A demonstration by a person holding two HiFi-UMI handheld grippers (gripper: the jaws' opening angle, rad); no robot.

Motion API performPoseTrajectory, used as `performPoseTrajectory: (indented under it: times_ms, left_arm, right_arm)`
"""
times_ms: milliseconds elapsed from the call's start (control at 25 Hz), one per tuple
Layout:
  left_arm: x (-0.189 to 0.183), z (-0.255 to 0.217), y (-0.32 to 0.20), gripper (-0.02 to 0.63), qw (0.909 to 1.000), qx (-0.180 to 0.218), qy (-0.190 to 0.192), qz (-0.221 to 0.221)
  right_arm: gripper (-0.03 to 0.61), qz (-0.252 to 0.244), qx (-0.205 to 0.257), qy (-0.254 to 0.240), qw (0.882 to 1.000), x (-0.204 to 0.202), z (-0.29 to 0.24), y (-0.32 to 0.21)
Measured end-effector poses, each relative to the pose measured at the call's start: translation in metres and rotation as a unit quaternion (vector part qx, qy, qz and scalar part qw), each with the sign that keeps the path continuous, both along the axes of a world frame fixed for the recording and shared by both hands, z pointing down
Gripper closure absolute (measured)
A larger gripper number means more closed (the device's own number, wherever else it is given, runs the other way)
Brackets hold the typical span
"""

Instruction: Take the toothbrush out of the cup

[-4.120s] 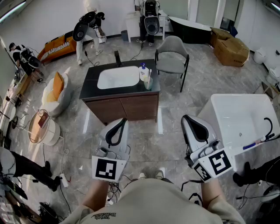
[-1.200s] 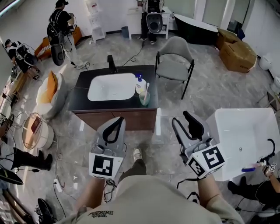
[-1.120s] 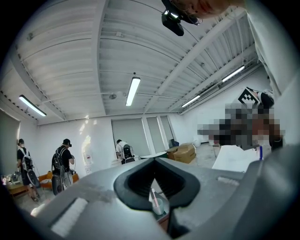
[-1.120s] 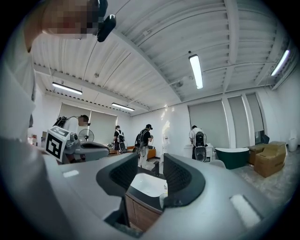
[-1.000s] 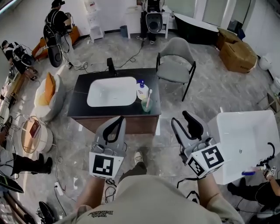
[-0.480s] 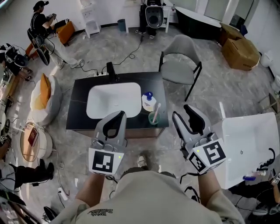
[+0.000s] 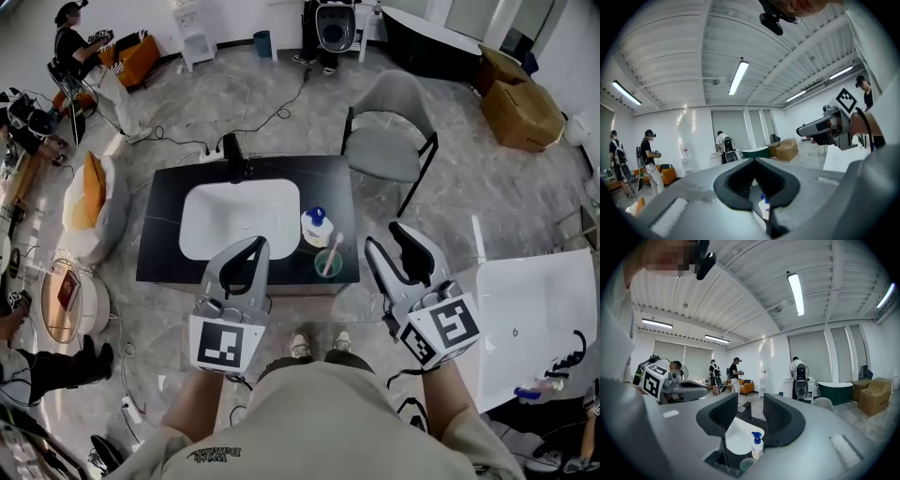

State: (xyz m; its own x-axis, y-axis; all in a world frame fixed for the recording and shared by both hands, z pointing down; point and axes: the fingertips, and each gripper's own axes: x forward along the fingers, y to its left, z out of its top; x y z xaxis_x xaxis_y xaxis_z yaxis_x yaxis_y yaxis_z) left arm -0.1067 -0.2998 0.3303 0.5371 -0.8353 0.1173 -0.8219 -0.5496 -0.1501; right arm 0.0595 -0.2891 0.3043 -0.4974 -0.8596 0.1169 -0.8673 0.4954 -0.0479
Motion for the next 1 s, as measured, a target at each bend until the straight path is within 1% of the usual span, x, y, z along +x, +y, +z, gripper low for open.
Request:
performPoseTrajectory:
  times_ms: [360,440,560,640,760,920,1000]
  left_arm:
    - [0.019,0.012,-0.024,0.612,0.9994,-0.017,-0.013,-0.027]
    - [0.023,0.019,-0.032,0.612,0.9993,-0.021,-0.018,-0.026]
    - [0.03,0.035,-0.044,0.612,0.999,-0.02,-0.037,-0.016]
    - [0.032,0.048,-0.053,0.612,0.9985,-0.027,-0.047,-0.008]
    - [0.035,0.072,-0.062,0.612,0.9974,-0.052,-0.049,-0.004]
    - [0.038,0.102,-0.07,0.612,0.9965,-0.078,-0.029,-0.007]
    - [0.04,0.118,-0.073,0.612,0.9947,-0.1,-0.021,-0.011]
  right_arm:
    - [0.405,-0.029,-0.026,-0.015,0.999,0.014,0.021,-0.034]
    - [0.405,-0.032,-0.034,-0.015,0.999,0.014,0.031,-0.044]
    - [0.405,-0.036,-0.053,-0.013,0.998,0.012,0.055,-0.059]
    - [0.405,-0.037,-0.072,-0.012,0.997,0.009,0.076,-0.069]
    - [0.405,-0.044,-0.117,-0.017,0.992,0.004,0.114,-0.078]
    - [0.405,-0.06,-0.18,-0.025,0.981,-0.004,0.167,-0.082]
    - [0.405,-0.059,-0.208,-0.02,0.976,-0.004,0.193,-0.083]
